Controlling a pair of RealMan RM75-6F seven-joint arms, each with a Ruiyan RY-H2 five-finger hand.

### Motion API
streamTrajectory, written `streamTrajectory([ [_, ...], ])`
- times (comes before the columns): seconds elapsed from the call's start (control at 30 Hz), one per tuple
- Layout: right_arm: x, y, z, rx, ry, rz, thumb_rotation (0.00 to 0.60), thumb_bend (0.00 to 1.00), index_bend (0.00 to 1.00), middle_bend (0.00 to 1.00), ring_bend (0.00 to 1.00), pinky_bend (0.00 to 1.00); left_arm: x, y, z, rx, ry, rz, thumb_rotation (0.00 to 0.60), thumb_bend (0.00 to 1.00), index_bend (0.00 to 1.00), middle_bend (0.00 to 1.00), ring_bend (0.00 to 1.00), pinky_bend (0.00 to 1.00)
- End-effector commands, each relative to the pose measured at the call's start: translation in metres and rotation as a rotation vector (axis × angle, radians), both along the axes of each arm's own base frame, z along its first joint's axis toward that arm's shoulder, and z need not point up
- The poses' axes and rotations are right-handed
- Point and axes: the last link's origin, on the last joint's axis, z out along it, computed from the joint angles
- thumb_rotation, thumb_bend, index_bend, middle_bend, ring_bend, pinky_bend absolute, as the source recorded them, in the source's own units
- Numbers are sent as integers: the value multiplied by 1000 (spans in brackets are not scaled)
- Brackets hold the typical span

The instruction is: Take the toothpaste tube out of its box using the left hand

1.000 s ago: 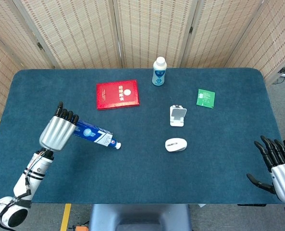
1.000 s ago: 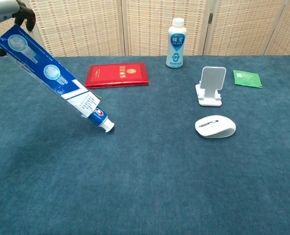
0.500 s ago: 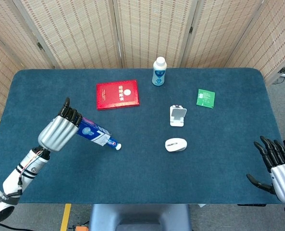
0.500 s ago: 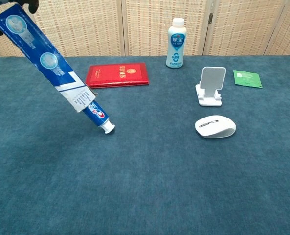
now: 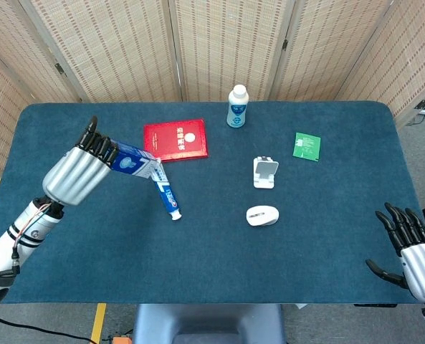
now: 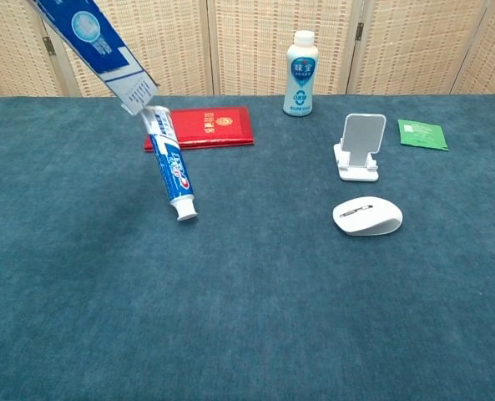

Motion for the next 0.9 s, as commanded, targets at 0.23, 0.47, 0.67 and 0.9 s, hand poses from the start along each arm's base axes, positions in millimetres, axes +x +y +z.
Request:
streamTrajectory([
  [0.23, 0, -2, 0, -4, 2, -9, 600, 230, 0, 0, 0, 0, 4, -2, 5, -22, -68, -36, 600, 249, 401, 577, 407, 218],
  [0.47, 1, 0, -2, 2, 4, -3, 600, 230, 0, 0, 0, 0, 8, -10, -10, -139, -469, 60, 600, 213, 409, 610, 437, 236],
  [0.67, 1, 5, 2, -19, -7, 6, 600, 229, 0, 0, 0, 0, -23, -9, -38, -304, -902, 233, 600, 198, 416, 614, 436, 248],
  [0.9, 2, 2, -2, -3, 7, 6, 600, 230, 0, 0, 0, 0, -85, -4, -102, -394, -1203, 396, 600, 198, 448, 645, 444, 268],
])
